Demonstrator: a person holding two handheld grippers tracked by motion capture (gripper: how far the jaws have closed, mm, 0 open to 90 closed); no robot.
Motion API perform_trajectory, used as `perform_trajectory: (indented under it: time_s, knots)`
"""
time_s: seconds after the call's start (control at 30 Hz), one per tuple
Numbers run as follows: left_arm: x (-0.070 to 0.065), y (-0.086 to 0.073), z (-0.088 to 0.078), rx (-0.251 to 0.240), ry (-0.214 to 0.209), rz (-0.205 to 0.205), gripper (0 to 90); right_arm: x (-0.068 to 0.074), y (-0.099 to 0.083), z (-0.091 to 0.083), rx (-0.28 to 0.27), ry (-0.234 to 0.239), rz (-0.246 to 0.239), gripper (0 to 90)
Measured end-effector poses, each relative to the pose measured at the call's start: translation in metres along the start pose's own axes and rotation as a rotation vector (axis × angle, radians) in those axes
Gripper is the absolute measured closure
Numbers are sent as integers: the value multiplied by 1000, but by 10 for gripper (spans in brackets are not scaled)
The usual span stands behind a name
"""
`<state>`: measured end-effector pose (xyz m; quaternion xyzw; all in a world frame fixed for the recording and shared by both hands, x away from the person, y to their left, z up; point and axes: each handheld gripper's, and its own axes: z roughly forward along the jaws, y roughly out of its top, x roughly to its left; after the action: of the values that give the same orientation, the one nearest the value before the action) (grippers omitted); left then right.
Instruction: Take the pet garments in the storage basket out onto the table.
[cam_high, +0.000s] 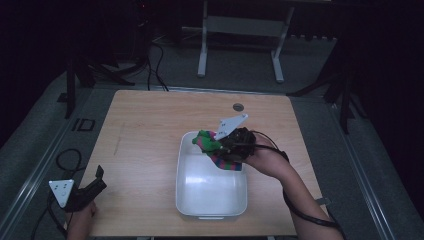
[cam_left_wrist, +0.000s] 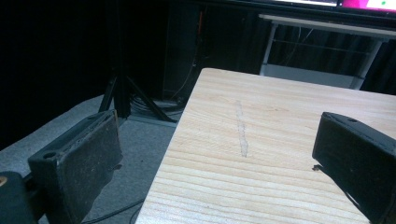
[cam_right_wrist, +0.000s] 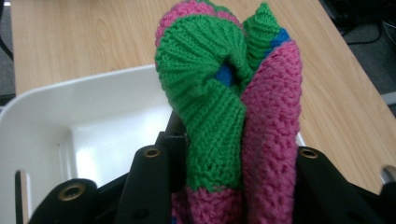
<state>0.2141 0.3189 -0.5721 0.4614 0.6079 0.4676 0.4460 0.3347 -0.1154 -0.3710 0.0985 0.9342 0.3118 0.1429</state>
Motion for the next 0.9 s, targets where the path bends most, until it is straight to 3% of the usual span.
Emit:
perform_trajectory:
  time_s: [0.5,0.9]
  knots:
    - [-1,0,0,-2,7,2,19,-34,-54,-52,20,-141,90,641]
    - [-1,0,0,0,11,9,19,-52,-100,-82,40,-202,171,639]
